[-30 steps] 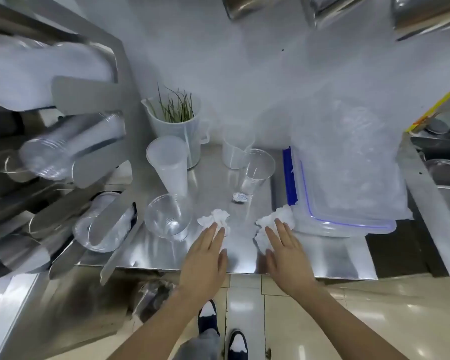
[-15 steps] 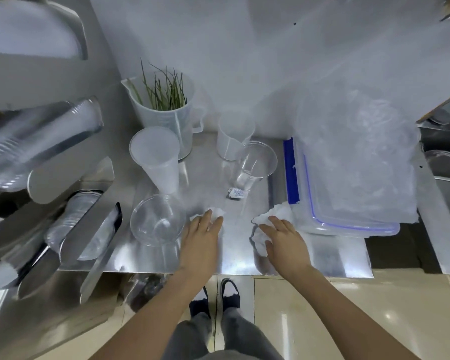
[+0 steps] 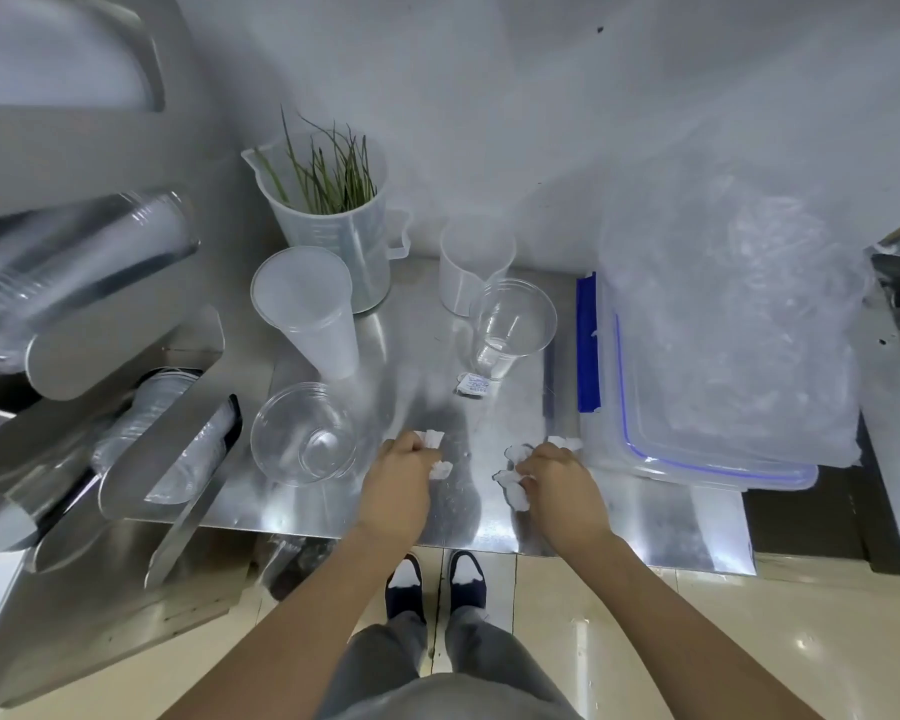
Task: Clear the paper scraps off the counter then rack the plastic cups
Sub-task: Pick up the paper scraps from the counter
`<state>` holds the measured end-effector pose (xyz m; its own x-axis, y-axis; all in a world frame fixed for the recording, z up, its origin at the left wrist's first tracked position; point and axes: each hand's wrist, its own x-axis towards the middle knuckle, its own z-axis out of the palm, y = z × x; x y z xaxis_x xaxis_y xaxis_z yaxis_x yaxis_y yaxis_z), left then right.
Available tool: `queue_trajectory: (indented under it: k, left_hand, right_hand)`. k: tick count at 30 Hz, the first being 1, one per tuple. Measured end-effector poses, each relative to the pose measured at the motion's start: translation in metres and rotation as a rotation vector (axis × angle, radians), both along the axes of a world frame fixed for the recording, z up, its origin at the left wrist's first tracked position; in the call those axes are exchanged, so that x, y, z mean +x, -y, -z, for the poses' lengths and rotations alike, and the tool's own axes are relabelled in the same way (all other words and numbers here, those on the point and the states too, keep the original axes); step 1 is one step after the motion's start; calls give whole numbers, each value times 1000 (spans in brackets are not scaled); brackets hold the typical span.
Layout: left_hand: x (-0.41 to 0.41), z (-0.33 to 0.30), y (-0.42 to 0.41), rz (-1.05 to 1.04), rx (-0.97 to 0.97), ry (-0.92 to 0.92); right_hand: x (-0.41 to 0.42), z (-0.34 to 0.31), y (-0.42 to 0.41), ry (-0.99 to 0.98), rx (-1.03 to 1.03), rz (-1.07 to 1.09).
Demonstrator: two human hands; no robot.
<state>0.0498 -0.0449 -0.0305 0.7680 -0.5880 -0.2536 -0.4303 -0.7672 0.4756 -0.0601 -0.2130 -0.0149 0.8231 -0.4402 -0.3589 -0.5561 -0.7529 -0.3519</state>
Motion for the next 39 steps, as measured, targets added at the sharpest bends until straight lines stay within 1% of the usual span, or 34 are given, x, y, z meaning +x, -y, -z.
queue_trajectory:
  k: [2,4,6,10,13,16,18,21,25,29,32,35,37,39]
  left_hand:
    - [0,1,0,-28,-22,-5]
    - [0,1,0,-52,-46,6]
    - [-1,0,-2,-68,-63,14]
    - [-4,1,-8,-89,-110,21]
    - [-4,1,-9,-108,-143,10]
    - [-3,1,-10,-129,-164,1]
    - [-5,2,-10,-182,-204,-4]
    - [-8,0,-11,-304,-267,-20]
    - [-12,-1,-14,-326,-276,-27]
    - [-14,2,-16,-351,-283,-44]
    - [-18,6,-21,-384,-346,-41]
    - [-23,9,-25,-419,-393,-43]
    - [-23,10,-25,-434,-410,-53]
    - [-22,9,-24,-433,-413,-66]
  right_hand:
    - [1,9,4,18,11,-11]
    - [1,3,5,-11,-11,-40]
    - [1,4,7,20,-23,-34]
    - [4,5,5,61,91,14]
    - [4,-6,5,95,74,-4]
    - [5,-10,4,70,51,-7]
    - [6,-12,3,87,46,-8]
    - [13,-16,-1,176,38,11]
    - [25,-23,-6,315,25,20]
    - [36,-21,-4,381,-9,-33]
    - [44,-20,-2,393,21,-14]
    - [56,-25,-4,439,-22,-85]
    - [65,-23,-5,432,-42,-146]
    - [76,-16,-3,363,-45,-173]
